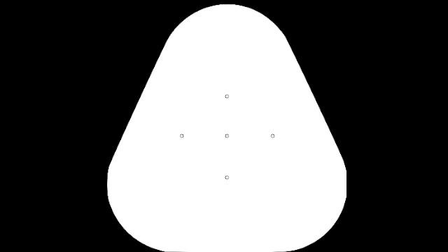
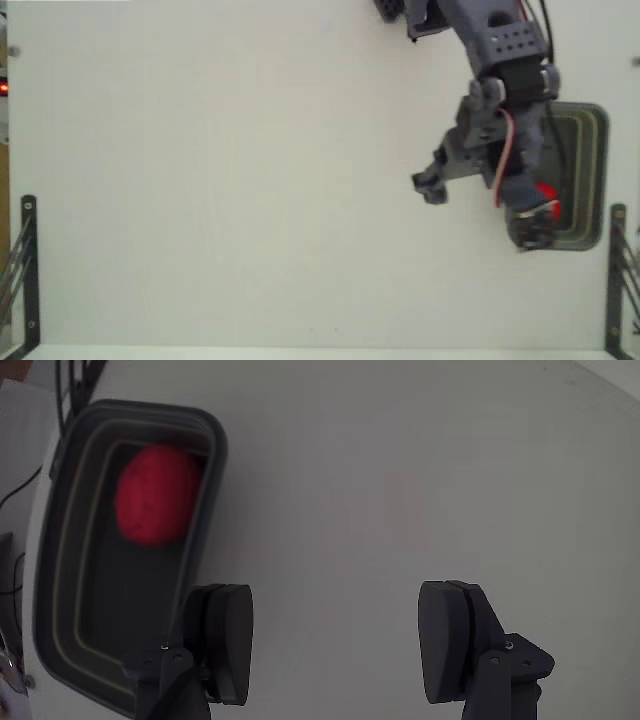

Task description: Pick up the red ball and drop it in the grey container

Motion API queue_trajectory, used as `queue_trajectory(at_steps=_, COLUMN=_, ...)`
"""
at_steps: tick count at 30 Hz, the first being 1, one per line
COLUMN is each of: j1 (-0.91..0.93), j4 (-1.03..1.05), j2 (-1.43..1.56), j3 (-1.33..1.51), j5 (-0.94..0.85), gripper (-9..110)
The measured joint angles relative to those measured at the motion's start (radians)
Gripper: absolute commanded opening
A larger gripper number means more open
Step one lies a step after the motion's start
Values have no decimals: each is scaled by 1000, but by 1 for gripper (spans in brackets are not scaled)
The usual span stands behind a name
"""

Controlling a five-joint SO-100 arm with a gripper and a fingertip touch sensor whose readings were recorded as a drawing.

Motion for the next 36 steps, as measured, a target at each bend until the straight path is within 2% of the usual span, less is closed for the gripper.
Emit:
queue_trajectory(at_steps=21, j1=190, j4=0, j2=247, j3=224, j5=0, gripper=110)
queue_trajectory(at_steps=36, j1=225, j4=0, j2=328, j3=284, j5=-2, gripper=110)
